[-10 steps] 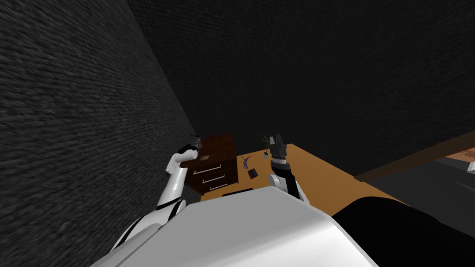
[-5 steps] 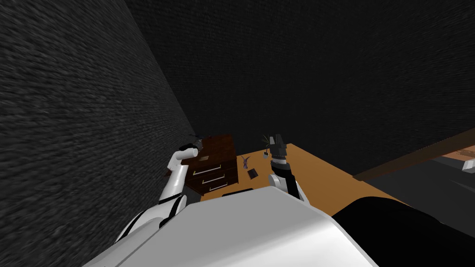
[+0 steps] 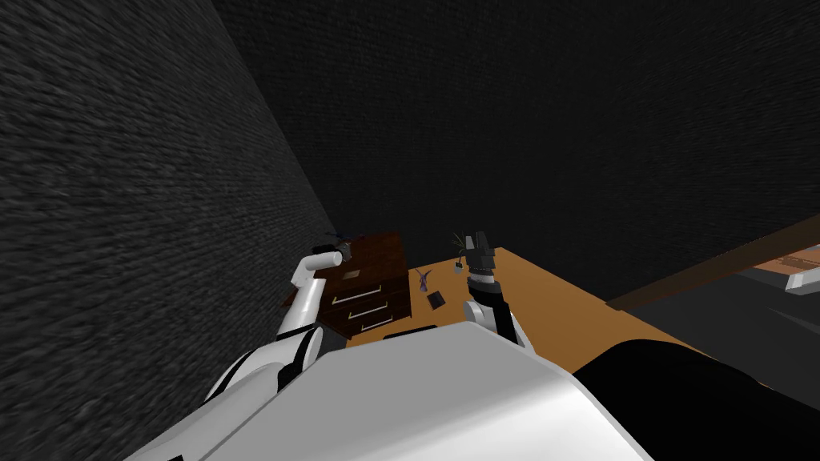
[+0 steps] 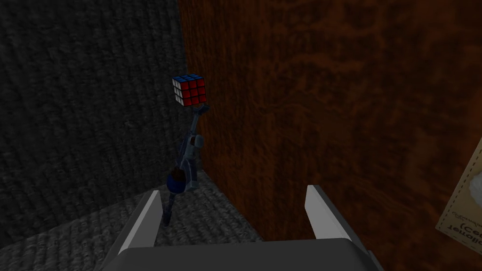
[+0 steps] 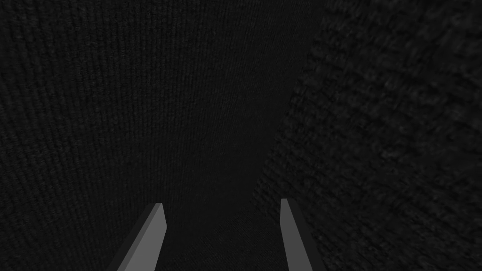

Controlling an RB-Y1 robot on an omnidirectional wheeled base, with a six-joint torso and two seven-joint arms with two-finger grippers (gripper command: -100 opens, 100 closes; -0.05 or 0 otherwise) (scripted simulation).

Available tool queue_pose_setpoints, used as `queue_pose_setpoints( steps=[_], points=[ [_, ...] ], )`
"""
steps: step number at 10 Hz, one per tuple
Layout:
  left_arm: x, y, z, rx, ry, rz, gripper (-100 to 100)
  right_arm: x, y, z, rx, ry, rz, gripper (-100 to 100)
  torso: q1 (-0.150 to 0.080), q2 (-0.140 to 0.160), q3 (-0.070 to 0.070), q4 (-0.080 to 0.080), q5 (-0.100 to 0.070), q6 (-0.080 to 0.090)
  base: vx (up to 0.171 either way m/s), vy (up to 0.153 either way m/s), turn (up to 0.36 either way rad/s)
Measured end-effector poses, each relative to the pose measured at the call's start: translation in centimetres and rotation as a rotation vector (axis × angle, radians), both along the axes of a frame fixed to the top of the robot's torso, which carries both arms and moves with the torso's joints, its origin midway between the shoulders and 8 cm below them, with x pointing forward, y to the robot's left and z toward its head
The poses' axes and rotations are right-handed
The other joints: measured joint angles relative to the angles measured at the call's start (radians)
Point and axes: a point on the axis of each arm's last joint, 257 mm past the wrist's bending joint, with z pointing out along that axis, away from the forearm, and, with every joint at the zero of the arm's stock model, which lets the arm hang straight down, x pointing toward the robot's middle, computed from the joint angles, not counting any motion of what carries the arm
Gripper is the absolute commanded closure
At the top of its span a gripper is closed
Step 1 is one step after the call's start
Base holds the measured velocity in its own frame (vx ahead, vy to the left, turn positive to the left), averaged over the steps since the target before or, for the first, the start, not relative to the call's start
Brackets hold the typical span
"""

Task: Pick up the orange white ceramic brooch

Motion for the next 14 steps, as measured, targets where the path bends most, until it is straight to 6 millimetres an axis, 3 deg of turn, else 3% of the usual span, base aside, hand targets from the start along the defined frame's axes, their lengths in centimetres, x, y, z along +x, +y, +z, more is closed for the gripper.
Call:
queue_pose_setpoints(
  steps=[7,14],
  points=[
    [-1.0,-0.7,-3.4,-0.056,0.206,-0.010,-100,0.0,0.0,0.0,0.000,0.000,0.000,0,0.000,0.000,0.000,0.000,0.000,0.000,0.010,0.009,-0.020],
    [-3.6,-1.2,-6.6,-0.101,0.425,-0.017,-100,0.0,0.0,0.0,0.000,0.000,0.000,0,0.000,0.000,0.000,0.000,0.000,0.000,0.010,0.009,-0.019]
  ],
)
